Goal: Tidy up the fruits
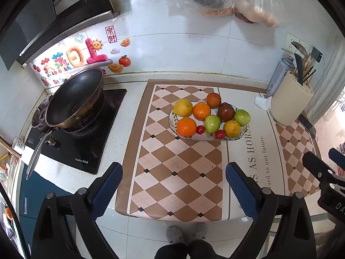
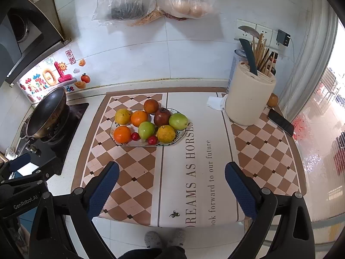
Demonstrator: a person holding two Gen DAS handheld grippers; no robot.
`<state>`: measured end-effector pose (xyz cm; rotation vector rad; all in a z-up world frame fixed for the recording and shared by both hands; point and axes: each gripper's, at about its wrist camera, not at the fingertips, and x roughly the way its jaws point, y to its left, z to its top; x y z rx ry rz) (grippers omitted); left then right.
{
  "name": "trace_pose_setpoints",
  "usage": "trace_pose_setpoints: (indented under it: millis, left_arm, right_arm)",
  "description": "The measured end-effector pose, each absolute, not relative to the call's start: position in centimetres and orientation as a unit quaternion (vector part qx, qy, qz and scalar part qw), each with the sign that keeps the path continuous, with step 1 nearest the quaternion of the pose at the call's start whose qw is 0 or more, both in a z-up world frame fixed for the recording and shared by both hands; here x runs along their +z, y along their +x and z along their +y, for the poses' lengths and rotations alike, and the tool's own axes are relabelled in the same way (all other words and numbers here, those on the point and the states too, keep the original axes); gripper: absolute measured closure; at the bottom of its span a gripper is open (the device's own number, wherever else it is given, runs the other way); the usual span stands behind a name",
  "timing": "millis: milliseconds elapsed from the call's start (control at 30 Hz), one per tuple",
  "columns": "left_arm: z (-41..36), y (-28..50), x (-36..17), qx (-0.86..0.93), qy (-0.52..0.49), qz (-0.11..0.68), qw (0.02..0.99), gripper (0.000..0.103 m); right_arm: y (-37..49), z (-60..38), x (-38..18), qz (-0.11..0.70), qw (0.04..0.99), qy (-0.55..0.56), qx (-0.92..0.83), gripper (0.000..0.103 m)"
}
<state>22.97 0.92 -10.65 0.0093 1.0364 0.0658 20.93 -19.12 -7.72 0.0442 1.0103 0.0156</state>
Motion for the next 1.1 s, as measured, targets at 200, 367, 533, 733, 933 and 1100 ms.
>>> trace_pose_setpoints:
  millis: [200,367,533,733,933,1100]
  left_arm:
    - [0.9,22.8,-10.2,0.033,0.002,0.488,0.872,0.001]
    - [0.7,22.7,-10.1,0.032,0.003,0.485,0.874,0.001]
    - [0.6,22.3,-9.8,0.033,0.003,0.482,0.875,0.001]
    - [0.5,22.0,-9.5,0.031,0.002,0.481,0.876,0.001]
    - [0.1,21.6,-9.2,0.031,0.002,0.478,0.878,0.001]
    - [-0.3,21.1,-8.7,0.03,-0.001,0.476,0.879,0.001]
  right_arm:
    - [20.9,-19.4,-7.8,0.483,0.875,0.019,0.007,0.002]
    - [21.0,-19.4,-7.8,0.483,0.875,0.02,0.007,0.002]
    - [20.7,-19.6,-7.6,0.48,0.877,0.02,0.008,0.002]
    - [20.3,-19.6,-7.1,0.478,0.878,0.018,0.011,0.002]
    - [20.0,-19.7,-6.9,0.478,0.878,0.02,0.013,0.002]
    - [19.6,-19.8,-6.7,0.477,0.879,0.019,0.017,0.002]
